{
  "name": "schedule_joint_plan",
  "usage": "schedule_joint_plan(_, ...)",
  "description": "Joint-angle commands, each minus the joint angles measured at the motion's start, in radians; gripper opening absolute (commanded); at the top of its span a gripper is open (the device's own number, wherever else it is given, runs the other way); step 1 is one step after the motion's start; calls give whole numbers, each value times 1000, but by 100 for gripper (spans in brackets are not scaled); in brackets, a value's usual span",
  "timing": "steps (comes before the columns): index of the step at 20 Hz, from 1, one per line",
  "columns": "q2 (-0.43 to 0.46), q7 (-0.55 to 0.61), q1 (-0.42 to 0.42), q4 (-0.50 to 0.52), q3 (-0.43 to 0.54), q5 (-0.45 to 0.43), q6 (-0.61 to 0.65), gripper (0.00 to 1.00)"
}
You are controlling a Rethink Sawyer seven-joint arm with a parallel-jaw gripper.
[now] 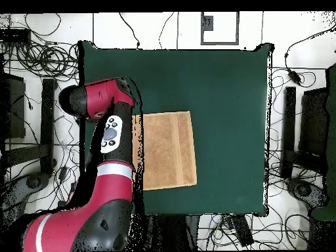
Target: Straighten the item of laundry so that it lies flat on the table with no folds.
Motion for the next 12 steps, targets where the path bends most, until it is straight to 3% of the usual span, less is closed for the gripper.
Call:
schedule_joint_plan(1, 50, 334, 6, -26, 11, 57, -163, 100)
schedule_joint_plan(10, 64, 372, 38, -36, -51, 55, -166, 100)
schedule_joint_plan(12, 40, 345, 42, 11, -48, 52, -203, 100)
